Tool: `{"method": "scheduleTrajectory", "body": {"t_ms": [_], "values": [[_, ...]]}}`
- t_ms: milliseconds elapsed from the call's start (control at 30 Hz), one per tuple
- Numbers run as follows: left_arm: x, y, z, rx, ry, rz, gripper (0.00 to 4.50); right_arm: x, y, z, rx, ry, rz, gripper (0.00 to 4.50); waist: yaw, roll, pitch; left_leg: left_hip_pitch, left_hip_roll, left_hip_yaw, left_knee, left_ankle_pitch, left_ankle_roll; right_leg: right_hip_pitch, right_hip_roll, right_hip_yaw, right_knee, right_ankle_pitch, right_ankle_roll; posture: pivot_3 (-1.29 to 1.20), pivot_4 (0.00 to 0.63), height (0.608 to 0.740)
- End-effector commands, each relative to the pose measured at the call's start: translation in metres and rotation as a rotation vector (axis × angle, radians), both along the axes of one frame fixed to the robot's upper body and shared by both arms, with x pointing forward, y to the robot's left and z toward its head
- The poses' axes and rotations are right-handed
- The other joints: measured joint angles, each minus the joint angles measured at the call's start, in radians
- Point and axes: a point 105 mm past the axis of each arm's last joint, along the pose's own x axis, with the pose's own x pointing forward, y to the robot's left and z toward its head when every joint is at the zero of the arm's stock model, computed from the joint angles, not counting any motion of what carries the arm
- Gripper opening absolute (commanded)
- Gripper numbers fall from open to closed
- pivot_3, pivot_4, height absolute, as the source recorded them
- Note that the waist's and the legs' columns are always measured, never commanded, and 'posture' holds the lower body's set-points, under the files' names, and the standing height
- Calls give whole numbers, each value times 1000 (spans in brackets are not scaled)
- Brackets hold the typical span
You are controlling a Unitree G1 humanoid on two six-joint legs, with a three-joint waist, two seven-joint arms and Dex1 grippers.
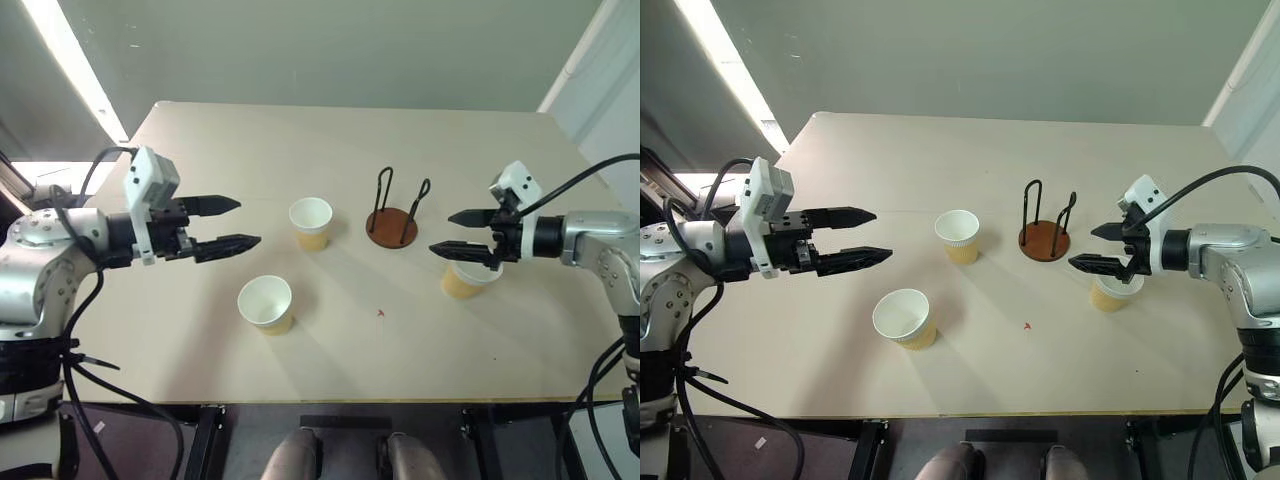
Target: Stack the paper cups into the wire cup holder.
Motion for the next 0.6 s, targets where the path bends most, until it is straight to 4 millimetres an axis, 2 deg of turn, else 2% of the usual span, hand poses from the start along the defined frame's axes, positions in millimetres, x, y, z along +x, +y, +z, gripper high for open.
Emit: {"method": "scheduleTrajectory", "body": {"t_ms": [33, 333, 600], "values": [[-8, -4, 11, 6, -42, -38, 4288, 4, 0, 10, -14, -33, -21, 4467, 0, 0, 0, 0, 0, 0, 0, 0, 0, 0, 0, 0, 0, 0, 0, 0, 150, 740], [-11, -6, 10, 14, -46, -45, 4288, 12, 3, 3, -26, -7, -38, 4467, -2, 0, 0, 0, 0, 0, 0, 0, 0, 0, 0, 0, 0, 0, 0, 0, 150, 740], [-9, -7, 10, 12, -44, -47, 4288, 31, 13, -5, -71, -21, -65, 4467, -1, 0, 0, 0, 0, 0, 0, 0, 0, 0, 0, 0, 0, 0, 0, 0, 150, 740]]}}
